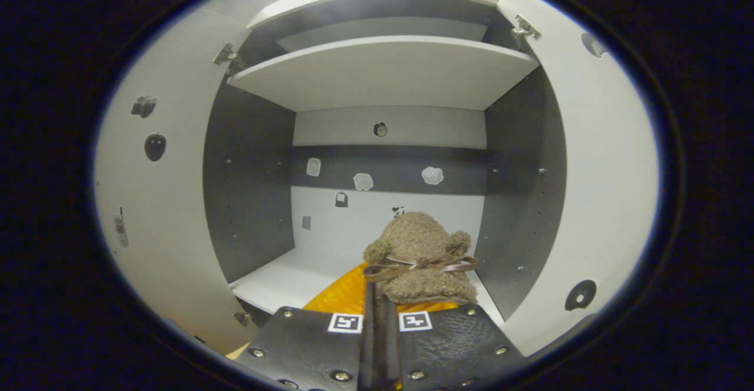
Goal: Grab one shoe with the right hand and put it into the shoe cabinet, grab the other shoe with the left hand and put it into the shoe cabinet; then close the right door with the right hand and the left door with the left hand.
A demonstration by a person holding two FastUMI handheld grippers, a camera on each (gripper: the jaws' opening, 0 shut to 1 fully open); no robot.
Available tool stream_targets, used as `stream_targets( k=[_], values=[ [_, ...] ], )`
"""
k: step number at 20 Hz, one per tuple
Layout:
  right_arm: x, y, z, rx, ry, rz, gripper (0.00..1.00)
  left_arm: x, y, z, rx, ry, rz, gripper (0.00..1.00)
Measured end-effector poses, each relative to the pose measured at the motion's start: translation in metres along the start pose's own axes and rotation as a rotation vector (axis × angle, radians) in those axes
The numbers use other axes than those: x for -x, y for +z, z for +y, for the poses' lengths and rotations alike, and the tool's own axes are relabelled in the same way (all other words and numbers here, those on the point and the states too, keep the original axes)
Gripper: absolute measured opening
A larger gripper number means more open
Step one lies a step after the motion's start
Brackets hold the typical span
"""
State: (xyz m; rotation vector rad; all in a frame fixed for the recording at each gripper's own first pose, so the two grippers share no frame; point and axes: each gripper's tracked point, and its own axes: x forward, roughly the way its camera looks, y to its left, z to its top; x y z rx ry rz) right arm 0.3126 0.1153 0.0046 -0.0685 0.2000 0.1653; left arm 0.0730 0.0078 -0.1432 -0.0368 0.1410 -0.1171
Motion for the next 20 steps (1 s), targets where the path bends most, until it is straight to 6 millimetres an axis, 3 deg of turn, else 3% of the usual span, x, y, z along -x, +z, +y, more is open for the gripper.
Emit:
stream_targets(
  k=[3,5,10,14,20],
  values=[
    [-0.049,-0.001,-0.007,0.011,-0.027,0.025,0.08,0.003,-0.004,-0.003,-0.012,-0.007,0.008,0.97],
    [-0.084,-0.011,-0.016,0.027,-0.052,0.052,0.08,0.005,-0.006,-0.004,-0.030,-0.008,0.010,0.97],
    [-0.144,-0.067,-0.036,0.065,-0.099,0.212,0.08,0.007,-0.012,-0.003,-0.042,-0.001,0.008,0.97],
    [-0.167,-0.106,-0.045,0.054,-0.098,0.328,0.08,0.005,-0.023,-0.001,-0.032,0.007,0.043,0.97],
    [-0.163,-0.121,-0.048,-0.135,-0.055,0.473,0.11,0.003,-0.035,0.002,-0.021,0.020,0.077,0.97]
  ],
)
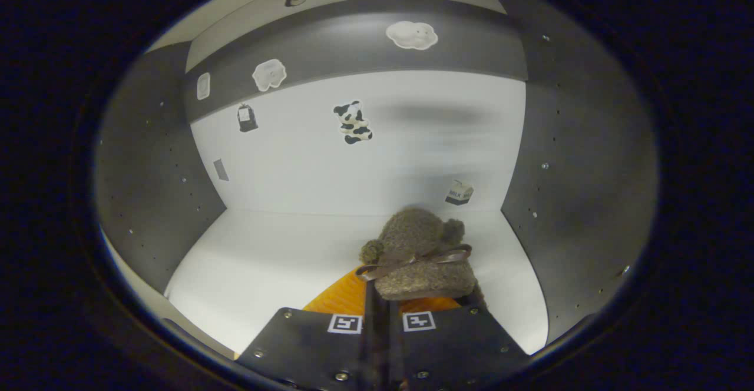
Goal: Grab one shoe with the right hand and put it into the shoe cabinet, grab the other shoe with the left hand and put it into the shoe cabinet; then close the right door with the right hand and the left door with the left hand.
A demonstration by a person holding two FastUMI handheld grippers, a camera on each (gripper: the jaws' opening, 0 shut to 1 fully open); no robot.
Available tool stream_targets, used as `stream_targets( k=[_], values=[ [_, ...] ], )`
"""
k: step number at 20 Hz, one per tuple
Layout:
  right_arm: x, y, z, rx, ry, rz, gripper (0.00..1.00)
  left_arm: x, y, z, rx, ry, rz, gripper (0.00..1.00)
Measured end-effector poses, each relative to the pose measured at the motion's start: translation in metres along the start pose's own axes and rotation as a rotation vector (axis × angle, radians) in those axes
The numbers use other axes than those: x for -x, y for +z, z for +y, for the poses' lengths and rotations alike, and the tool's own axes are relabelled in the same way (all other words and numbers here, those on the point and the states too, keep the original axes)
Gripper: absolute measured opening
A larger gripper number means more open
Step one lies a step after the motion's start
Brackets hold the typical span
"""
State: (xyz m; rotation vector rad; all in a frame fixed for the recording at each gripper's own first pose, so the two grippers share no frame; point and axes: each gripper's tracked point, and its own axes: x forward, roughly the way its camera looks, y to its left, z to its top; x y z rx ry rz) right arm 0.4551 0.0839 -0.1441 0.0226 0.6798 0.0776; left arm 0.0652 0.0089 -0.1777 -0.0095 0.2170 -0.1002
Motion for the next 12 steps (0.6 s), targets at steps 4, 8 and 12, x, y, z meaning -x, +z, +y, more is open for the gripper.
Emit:
stream_targets(
  k=[4,8,12],
  values=[
    [0.028,0.002,0.002,0.013,0.015,0.004,0.31,0.000,-0.008,-0.002,0.003,-0.002,0.021,0.97],
    [0.074,0.007,0.001,0.098,-0.024,-0.076,0.71,-0.001,-0.018,-0.003,0.008,0.006,0.047,0.97],
    [0.136,0.014,0.012,0.170,-0.026,-0.247,0.97,-0.004,-0.033,-0.006,0.013,0.013,0.083,0.97]
  ],
)
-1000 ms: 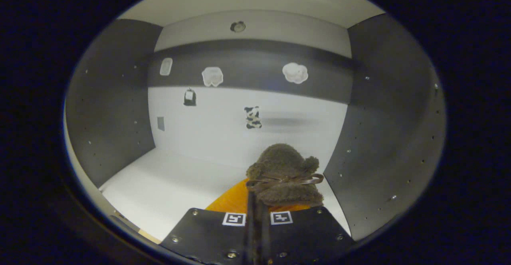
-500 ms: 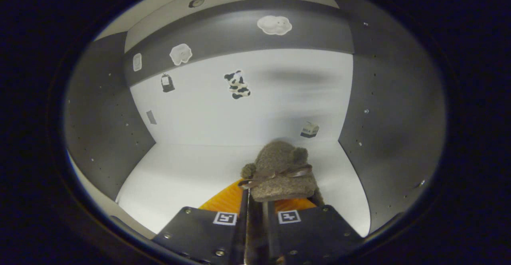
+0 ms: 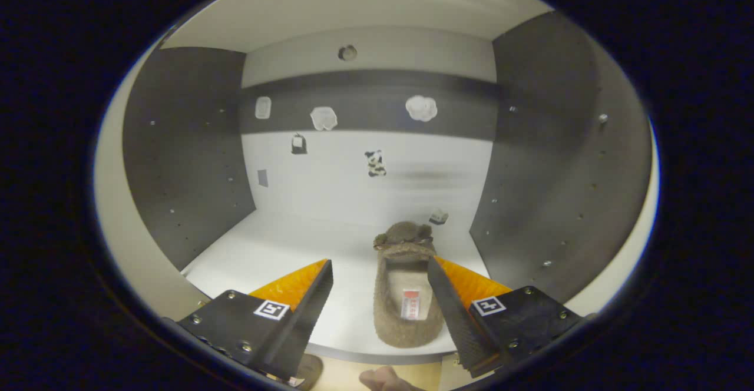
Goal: Grab one shoe with the right hand and put it into the shoe cabinet, grab the other shoe with the left hand and put it into the shoe cabinet; then close the right door with the right hand and the left door with the left hand.
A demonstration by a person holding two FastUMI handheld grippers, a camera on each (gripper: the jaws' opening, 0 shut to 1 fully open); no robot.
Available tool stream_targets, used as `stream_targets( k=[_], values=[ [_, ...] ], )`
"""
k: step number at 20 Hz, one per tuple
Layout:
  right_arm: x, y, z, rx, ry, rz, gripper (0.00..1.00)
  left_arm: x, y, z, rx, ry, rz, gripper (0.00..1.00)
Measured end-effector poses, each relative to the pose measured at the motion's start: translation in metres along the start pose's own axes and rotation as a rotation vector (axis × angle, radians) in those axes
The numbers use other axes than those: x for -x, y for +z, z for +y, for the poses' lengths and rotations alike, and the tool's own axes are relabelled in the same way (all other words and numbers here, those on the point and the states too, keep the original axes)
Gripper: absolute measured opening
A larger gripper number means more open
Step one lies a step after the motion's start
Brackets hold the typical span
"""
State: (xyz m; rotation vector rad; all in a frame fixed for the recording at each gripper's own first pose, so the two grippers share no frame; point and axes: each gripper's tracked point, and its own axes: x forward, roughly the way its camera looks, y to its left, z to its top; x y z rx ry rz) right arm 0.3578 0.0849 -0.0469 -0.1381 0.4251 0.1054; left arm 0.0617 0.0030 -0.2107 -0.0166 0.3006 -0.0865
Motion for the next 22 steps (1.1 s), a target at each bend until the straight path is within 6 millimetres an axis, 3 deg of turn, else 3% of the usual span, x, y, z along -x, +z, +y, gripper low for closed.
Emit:
stream_targets(
  k=[4,5,6,7,9,14,17,20,22],
  values=[
    [0.075,0.008,0.012,0.024,-0.001,-0.182,0.97,-0.003,-0.033,-0.007,0.004,-0.027,0.094,0.94],
    [0.093,0.005,0.014,0.031,0.000,-0.226,0.97,-0.005,-0.040,-0.007,-0.006,-0.032,0.108,0.98],
    [0.109,-0.002,0.015,0.039,-0.008,-0.263,0.93,-0.008,-0.049,-0.006,-0.019,-0.030,0.126,0.94],
    [0.124,-0.009,0.016,0.044,-0.010,-0.291,0.96,-0.010,-0.058,-0.004,-0.030,-0.022,0.145,0.98],
    [0.148,-0.033,0.019,0.031,-0.006,-0.313,0.94,-0.016,-0.073,-0.004,-0.031,-0.016,0.187,0.98],
    [0.191,-0.087,0.001,-0.043,-0.062,-0.382,0.96,-0.035,-0.117,-0.009,-0.009,-0.033,0.301,0.98],
    [0.211,-0.118,0.000,-0.091,-0.047,-0.388,0.96,-0.048,-0.136,-0.013,0.030,-0.044,0.365,0.98],
    [0.230,-0.129,-0.005,-0.146,-0.034,-0.426,0.94,-0.060,-0.158,-0.015,0.061,-0.057,0.442,0.98],
    [0.238,-0.133,-0.006,-0.143,-0.015,-0.444,0.97,-0.068,-0.174,-0.022,0.073,-0.089,0.499,0.87]
  ],
)
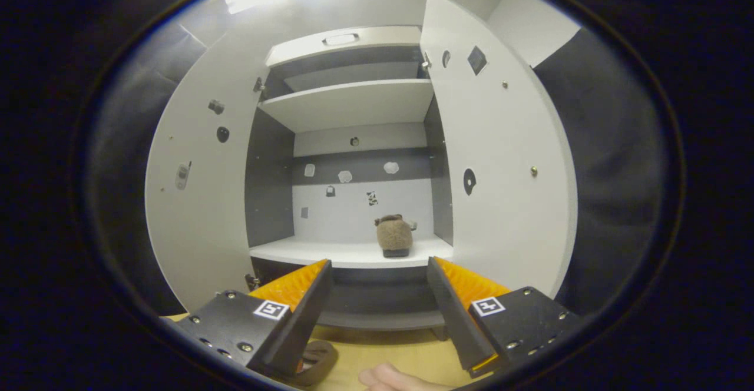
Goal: Grab one shoe with the right hand and put it into the shoe cabinet, grab the other shoe with the left hand and put it into the shoe cabinet; then close the right door with the right hand and the left door with the left hand.
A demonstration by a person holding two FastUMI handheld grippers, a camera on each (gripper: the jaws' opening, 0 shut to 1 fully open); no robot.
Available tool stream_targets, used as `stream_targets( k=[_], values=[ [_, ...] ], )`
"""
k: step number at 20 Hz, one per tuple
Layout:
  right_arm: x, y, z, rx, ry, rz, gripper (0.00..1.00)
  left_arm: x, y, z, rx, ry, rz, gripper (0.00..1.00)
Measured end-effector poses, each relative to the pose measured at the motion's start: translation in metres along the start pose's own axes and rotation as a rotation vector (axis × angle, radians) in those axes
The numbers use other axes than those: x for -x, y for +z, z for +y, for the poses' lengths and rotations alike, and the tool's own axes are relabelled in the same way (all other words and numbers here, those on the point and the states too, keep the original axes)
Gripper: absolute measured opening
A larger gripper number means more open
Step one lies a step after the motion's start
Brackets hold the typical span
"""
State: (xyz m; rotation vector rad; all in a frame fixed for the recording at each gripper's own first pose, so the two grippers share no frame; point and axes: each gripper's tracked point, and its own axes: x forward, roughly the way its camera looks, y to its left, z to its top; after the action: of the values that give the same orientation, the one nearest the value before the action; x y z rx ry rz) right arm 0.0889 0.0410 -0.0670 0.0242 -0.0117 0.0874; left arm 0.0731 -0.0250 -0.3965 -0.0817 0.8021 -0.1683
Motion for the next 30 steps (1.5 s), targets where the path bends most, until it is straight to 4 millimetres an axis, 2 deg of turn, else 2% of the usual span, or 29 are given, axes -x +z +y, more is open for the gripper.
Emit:
stream_targets(
  k=[1,2,3,4,5,6,7,9,11,13,14,17,21,24,28,30],
  values=[
    [0.003,0.001,-0.002,0.003,0.003,-0.005,0.97,-0.006,-0.005,-0.001,0.005,-0.004,0.032,0.80],
    [0.003,0.001,-0.004,0.006,0.003,-0.006,0.97,-0.013,-0.010,-0.001,0.001,-0.012,0.057,0.62],
    [0.003,0.001,-0.005,0.005,0.004,-0.006,0.97,-0.016,-0.015,0.003,-0.008,0.002,0.087,0.54],
    [0.003,0.001,-0.006,0.001,0.008,-0.008,0.97,-0.020,-0.015,0.007,-0.019,0.013,0.087,0.42],
    [0.004,0.002,-0.006,-0.004,0.018,-0.011,0.97,-0.022,-0.012,0.007,-0.018,0.015,0.079,0.35],
    [0.006,0.001,-0.005,-0.009,0.025,-0.012,0.97,-0.023,-0.010,0.016,-0.028,0.041,0.066,0.29],
    [0.007,-0.002,-0.007,-0.009,0.030,-0.010,0.97,-0.024,-0.007,0.019,-0.011,0.044,0.047,0.09],
    [0.008,-0.006,-0.011,-0.007,0.027,-0.004,0.97,-0.014,-0.007,0.017,-0.009,0.044,0.042,0.01],
    [0.008,-0.011,-0.017,0.001,0.012,0.000,0.97,-0.002,0.008,0.013,-0.045,0.044,-0.026,0.01],
    [0.007,-0.016,-0.023,0.007,-0.005,0.009,0.97,0.017,0.035,0.002,-0.072,0.041,-0.116,0.01],
    [0.007,-0.018,-0.025,0.006,-0.009,0.015,0.94,0.031,0.048,-0.001,-0.094,0.049,-0.163,0.01],
    [0.007,-0.020,-0.031,-0.008,-0.023,0.020,0.97,0.073,0.093,-0.013,-0.139,0.057,-0.312,0.01],
    [0.009,-0.020,-0.036,-0.004,-0.029,0.019,0.97,0.123,0.148,-0.033,-0.090,-0.003,-0.443,0.01],
    [0.013,-0.015,-0.040,-0.006,-0.033,0.010,0.97,0.155,0.191,-0.035,-0.093,-0.001,-0.539,0.00],
    [0.016,-0.009,-0.043,-0.007,-0.016,-0.001,0.97,0.177,0.252,-0.036,-0.086,0.019,-0.637,0.00],
    [0.018,-0.006,-0.045,-0.009,-0.012,-0.013,0.97,0.184,0.290,-0.035,-0.061,0.024,-0.702,0.00]
  ],
)
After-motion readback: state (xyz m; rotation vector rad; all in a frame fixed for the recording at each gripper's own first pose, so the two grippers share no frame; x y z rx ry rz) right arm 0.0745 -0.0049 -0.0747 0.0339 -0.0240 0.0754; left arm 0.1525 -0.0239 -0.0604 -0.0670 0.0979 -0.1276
